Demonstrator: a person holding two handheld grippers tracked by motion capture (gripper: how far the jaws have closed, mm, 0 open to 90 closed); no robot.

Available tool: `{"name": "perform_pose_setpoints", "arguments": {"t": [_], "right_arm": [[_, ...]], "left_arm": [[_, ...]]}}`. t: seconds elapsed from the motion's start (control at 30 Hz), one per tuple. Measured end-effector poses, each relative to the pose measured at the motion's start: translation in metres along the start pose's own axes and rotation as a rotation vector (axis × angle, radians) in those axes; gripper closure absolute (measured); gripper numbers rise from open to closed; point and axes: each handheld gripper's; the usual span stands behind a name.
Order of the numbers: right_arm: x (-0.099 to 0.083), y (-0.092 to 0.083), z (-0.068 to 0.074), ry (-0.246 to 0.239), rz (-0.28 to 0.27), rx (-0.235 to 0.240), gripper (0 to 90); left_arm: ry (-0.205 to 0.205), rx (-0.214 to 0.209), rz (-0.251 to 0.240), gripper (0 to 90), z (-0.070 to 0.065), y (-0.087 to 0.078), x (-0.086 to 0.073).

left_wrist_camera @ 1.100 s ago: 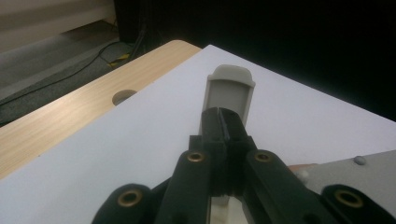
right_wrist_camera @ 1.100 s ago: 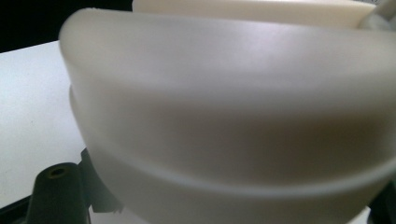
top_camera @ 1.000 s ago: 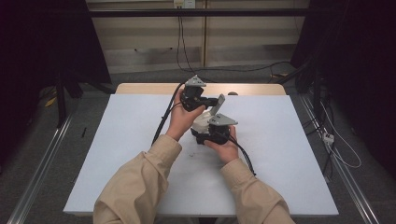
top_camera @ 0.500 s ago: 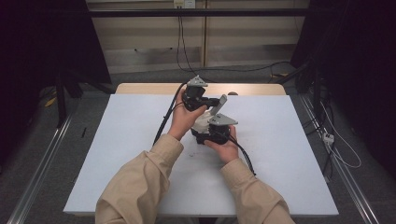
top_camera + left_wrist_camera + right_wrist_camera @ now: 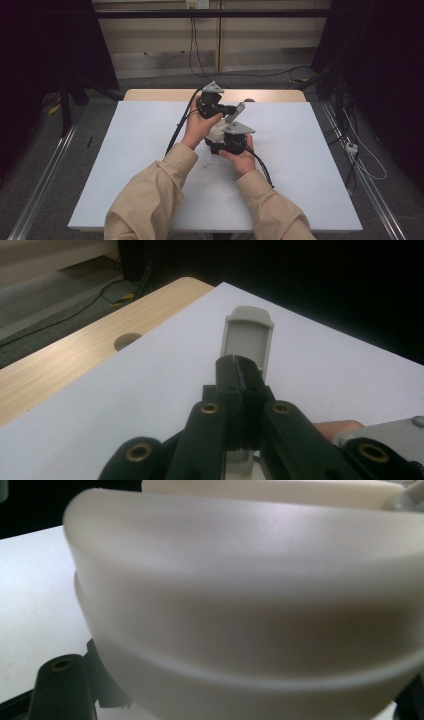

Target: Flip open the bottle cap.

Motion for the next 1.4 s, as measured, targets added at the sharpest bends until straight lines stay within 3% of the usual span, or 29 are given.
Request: {"name": "perform_pose_setpoints", "arguments": {"t": [0.7, 1.4], "right_arm": [[0.000, 0.000, 0.000, 0.001, 0.002, 0.003, 18.8], [0.000, 0.000, -0.001, 0.003, 0.004, 0.005, 18.6]], "left_arm": [[-0.008, -0.013, 0.003, 90.0, 0.003, 0.008, -0.004], [-0.042, -0.040, 0.020, 90.0, 0.005, 0.015, -0.009]]}}
Point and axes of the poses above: each handheld gripper's, and its own axes: y roughly forward along the jaws, x roughly out of its top, z roughly to its left, and after that the axes turned 11 degrees about y, right-handed
